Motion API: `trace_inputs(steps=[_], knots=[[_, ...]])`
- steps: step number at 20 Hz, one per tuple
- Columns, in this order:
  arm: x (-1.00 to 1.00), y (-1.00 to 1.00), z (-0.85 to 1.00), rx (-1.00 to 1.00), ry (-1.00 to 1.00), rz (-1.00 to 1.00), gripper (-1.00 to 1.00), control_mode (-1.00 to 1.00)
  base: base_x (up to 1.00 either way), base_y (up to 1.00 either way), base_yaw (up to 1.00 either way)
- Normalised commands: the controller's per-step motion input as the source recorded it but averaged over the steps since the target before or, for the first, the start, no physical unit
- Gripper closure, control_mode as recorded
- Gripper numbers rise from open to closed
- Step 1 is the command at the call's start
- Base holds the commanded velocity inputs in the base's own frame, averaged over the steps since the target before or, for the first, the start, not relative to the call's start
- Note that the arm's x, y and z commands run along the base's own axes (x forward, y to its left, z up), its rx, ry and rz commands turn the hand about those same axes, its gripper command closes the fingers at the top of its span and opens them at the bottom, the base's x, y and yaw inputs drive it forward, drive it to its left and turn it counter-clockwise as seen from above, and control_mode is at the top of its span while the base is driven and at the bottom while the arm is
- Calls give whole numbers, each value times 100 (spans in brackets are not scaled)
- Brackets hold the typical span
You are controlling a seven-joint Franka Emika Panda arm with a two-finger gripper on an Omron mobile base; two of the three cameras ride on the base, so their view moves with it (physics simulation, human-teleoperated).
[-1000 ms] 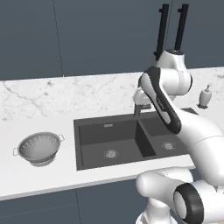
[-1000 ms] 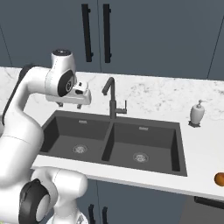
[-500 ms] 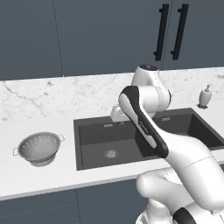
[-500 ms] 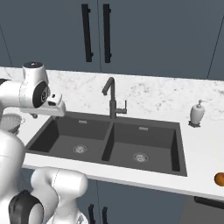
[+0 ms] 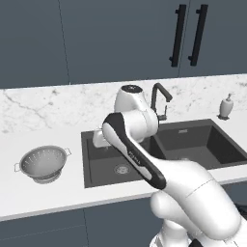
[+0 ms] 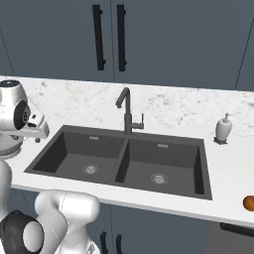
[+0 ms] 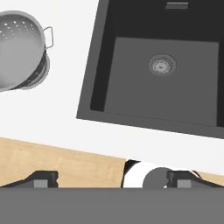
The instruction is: Put the colander in the sink, put the peach in the colander, and turn on the sink faucet and pour water over the colander.
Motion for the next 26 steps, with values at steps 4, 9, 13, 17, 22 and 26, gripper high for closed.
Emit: trace_inputs(steps=[4,9,13,17,22,26], knots=[[14,96,-21,0,13,0,-100,-100,0,0,0],[35,87,-42,0,2,-1,-100,-100,0,0,0],[58,71,-34,0,-1,-6,-100,-100,0,0,0],[38,28,-30,0,-1,-5,-100,-100,0,0,0],[49,25,-40,0,0,-3,-100,-100,0,0,0],[39,28,-42,0,0,-3,-100,-100,0,0,0]])
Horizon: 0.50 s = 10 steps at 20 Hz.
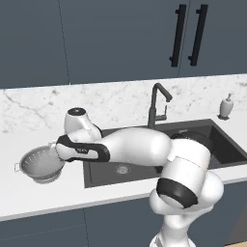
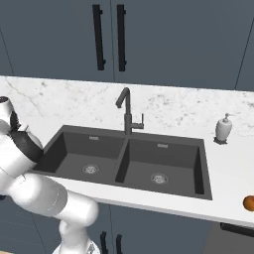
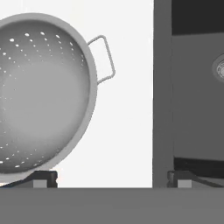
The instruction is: Put the colander in the sink, put the peach in the colander, and turn on the sink faucet and pour water over the colander.
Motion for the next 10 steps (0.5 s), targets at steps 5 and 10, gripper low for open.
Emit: trace_inputs(steps=[5,10], knots=[[31,23,-24,0,0,0,-100,-100,0,0,0],[15,5,-1,0,0,0,-100,-100,0,0,0]])
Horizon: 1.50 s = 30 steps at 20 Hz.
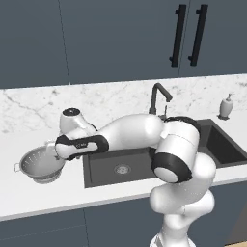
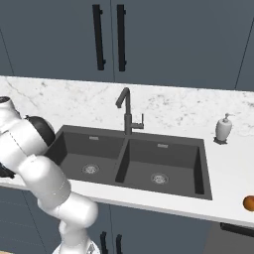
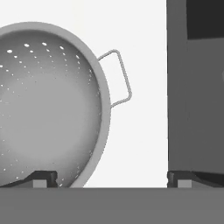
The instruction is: Put the colander in the sink, put the peach in the colander, and turn on the sink faucet and pour water over the colander.
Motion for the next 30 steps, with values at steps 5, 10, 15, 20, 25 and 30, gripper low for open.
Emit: trace_inputs(steps=[5,10,15,20,25,30], knots=[[18,16,-17,0,0,0,-100,-100,0,0,0],[4,5,-28,0,0,0,-100,-100,0,0,0],[1,9,-25,0,0,0,-100,-100,0,0,0],[5,6,-18,0,0,0,-100,-100,0,0,0],[4,1,-17,0,0,0,-100,-100,0,0,0],[0,0,-20,0,0,0,-100,-100,0,0,0]])
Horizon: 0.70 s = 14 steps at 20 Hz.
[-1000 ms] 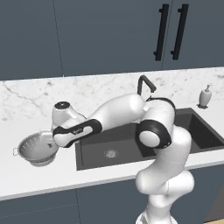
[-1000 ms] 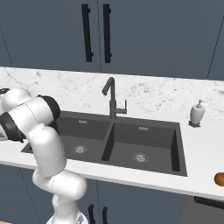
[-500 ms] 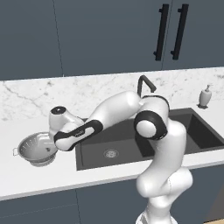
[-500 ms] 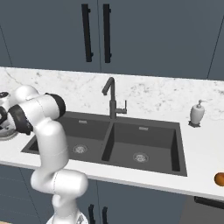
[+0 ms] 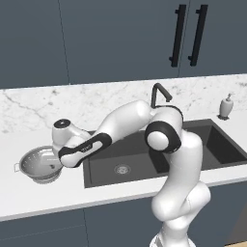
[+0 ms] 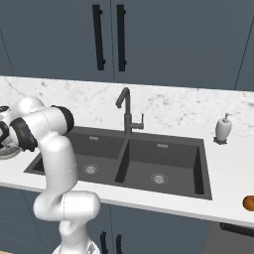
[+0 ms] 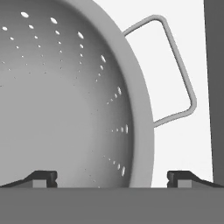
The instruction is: Put the colander in the sink, put the peach in the colander, and turn on the sink faucet and pour water over the colander.
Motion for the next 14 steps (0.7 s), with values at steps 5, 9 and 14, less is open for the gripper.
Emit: trace_inputs(steps=[5,9,14], knots=[[0,0,0,0,0,0,-100,-100,0,0,0],[0,0,0,0,0,0,-100,-100,0,0,0],[0,0,0,0,0,0,100,-100,0,0,0]])
